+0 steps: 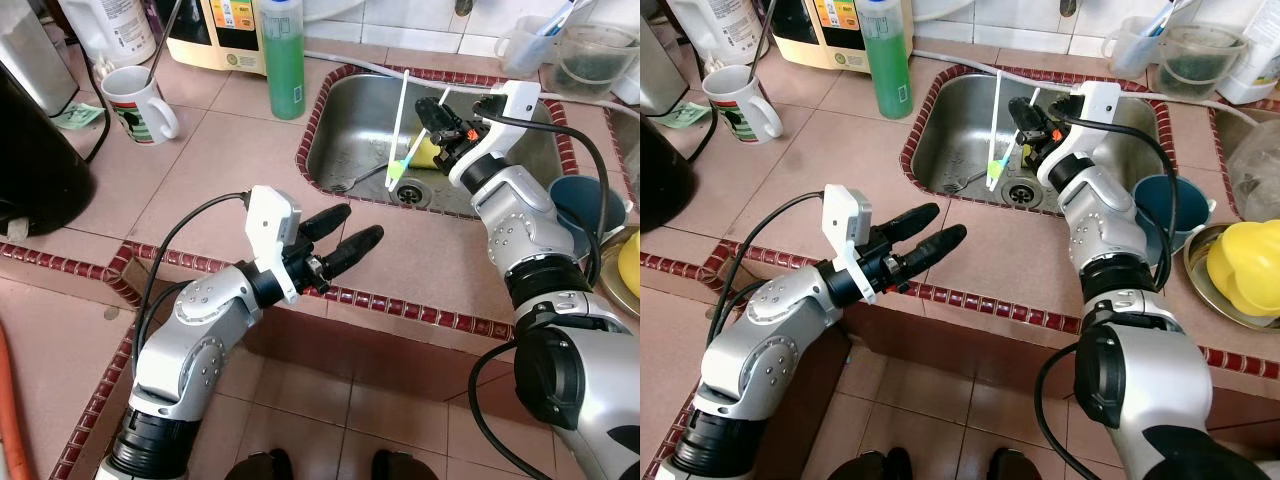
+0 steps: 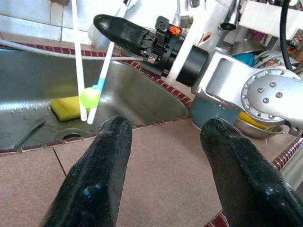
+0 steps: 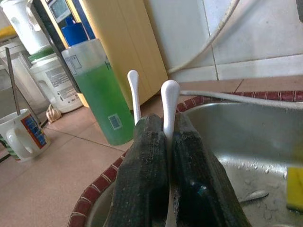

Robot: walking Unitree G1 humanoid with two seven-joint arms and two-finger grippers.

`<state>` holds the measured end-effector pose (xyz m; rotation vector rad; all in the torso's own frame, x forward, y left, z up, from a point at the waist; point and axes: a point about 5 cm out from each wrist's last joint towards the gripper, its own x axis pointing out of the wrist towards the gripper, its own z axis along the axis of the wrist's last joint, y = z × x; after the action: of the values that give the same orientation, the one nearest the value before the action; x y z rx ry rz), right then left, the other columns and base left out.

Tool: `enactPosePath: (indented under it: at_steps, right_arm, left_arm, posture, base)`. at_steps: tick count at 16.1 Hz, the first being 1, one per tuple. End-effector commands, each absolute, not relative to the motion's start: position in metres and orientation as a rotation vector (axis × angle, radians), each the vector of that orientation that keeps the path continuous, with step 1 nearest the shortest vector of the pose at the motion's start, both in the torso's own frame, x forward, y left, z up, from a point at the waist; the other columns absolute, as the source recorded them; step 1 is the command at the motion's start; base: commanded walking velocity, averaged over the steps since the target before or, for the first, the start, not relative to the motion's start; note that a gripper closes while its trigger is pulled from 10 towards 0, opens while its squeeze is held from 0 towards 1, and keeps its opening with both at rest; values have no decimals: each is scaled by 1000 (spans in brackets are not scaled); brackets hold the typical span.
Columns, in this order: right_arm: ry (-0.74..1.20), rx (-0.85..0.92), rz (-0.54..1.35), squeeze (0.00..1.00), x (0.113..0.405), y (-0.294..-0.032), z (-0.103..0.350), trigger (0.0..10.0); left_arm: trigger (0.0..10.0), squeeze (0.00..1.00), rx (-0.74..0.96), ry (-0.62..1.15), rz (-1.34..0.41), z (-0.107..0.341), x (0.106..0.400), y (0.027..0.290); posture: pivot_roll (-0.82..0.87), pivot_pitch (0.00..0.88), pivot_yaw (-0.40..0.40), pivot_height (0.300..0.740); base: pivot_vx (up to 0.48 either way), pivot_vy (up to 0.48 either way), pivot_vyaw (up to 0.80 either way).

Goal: Kitchen organization

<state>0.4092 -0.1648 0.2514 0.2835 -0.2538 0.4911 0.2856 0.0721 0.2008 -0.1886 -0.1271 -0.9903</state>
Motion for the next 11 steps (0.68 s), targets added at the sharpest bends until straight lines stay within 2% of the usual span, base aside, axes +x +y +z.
enactPosePath:
  at_steps: [1,8,9,10,11]
  right_arm:
    - [-248,296,498,0,410,-164,252,10000]
    - [-203,362,433,0,409,-177,234,10000]
    - [-204,363,429,537,409,-177,234,10000]
    - [-206,363,426,1000,409,-178,234,10000]
    - [-210,370,435,1000,409,-178,235,10000]
  left_arm:
    - [10000,0,-179,-136,-1010,202,282,71]
    - [10000,0,-172,-135,-1024,202,281,70]
    - [10000,0,-173,-136,-1024,203,281,70]
    - [10000,0,-172,-136,-1024,203,282,70]
    - [10000,0,-171,-136,-1024,203,282,71]
  posture:
    - [-80,246,27,740]
    - [-81,240,33,740]
    - [-82,236,34,740]
    - [-83,236,34,740]
    - [-84,234,35,740]
  base:
    - [0,0,0]
    - [0,0,0]
    - [0,0,0]
    - [0,0,0]
    - [0,0,0]
